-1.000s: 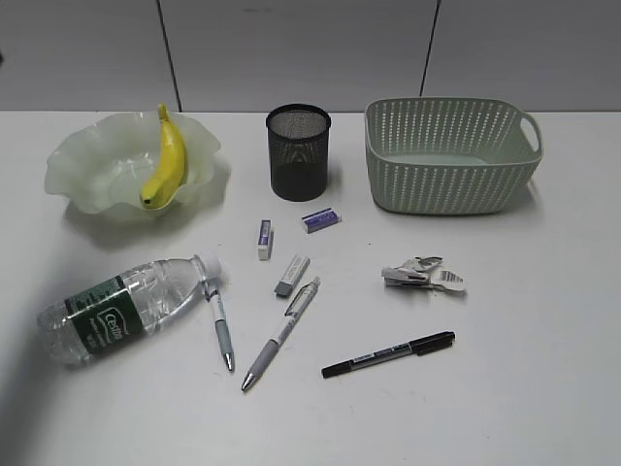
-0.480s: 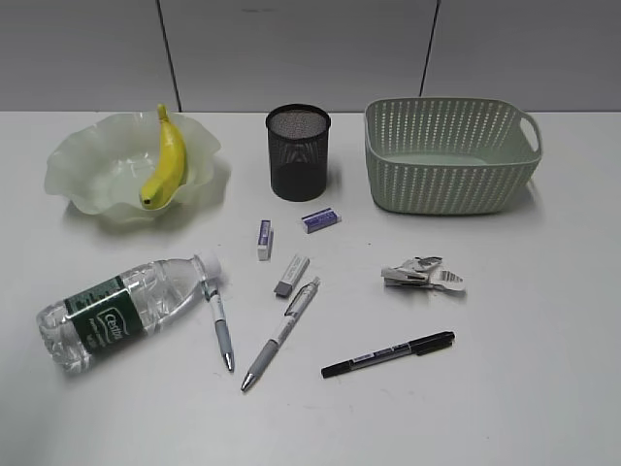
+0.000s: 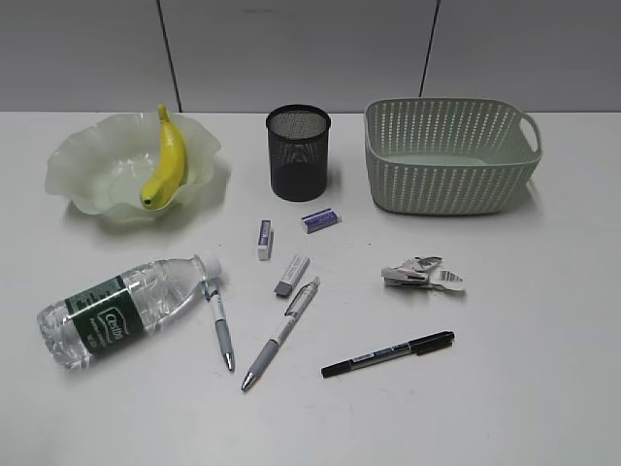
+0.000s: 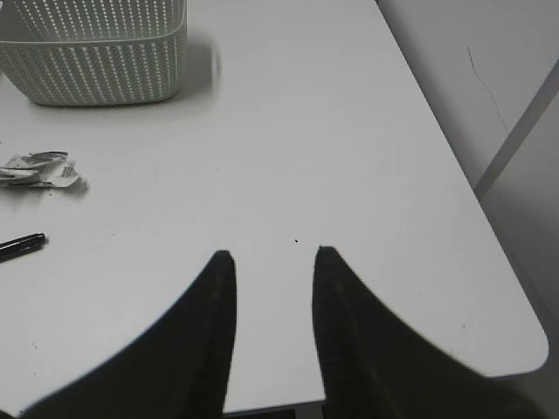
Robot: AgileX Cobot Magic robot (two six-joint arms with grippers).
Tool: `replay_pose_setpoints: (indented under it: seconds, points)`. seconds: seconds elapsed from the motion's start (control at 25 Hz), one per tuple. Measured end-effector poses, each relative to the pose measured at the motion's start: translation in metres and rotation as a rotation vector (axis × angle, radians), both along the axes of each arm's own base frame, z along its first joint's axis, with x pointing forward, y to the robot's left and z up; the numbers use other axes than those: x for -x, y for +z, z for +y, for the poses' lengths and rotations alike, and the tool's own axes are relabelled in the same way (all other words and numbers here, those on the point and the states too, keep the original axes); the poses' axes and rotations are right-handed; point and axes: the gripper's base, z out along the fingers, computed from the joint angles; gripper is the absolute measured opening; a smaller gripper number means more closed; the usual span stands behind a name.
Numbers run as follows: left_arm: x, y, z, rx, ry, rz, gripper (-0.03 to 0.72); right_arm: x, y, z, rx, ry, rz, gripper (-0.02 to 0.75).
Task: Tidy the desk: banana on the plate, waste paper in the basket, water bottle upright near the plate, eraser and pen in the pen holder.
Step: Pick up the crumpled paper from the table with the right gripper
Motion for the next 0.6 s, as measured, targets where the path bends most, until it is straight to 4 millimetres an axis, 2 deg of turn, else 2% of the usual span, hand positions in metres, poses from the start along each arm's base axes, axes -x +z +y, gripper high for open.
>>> replay_pose_setpoints:
  seconds: [0.28,0.4,0.48,0.6]
  points:
    - [0.013,-0.012,0.003,-0.040,-0.042,0.014,0.387,-0.001,0.001,0.002,-0.021,0.015,0.002,0.256]
    - [0.015,-0.014,0.004,-0.043,-0.054,0.007,0.381,-0.003,0.010,0.006,-0.012,0.060,-0.049,0.256]
    - [0.015,-0.014,0.004,-0.043,-0.057,0.005,0.372,-0.009,0.021,0.010,0.015,0.120,-0.103,0.256]
    - [0.015,-0.014,0.004,-0.043,-0.057,0.006,0.349,-0.030,0.031,0.018,0.023,0.201,-0.105,0.256]
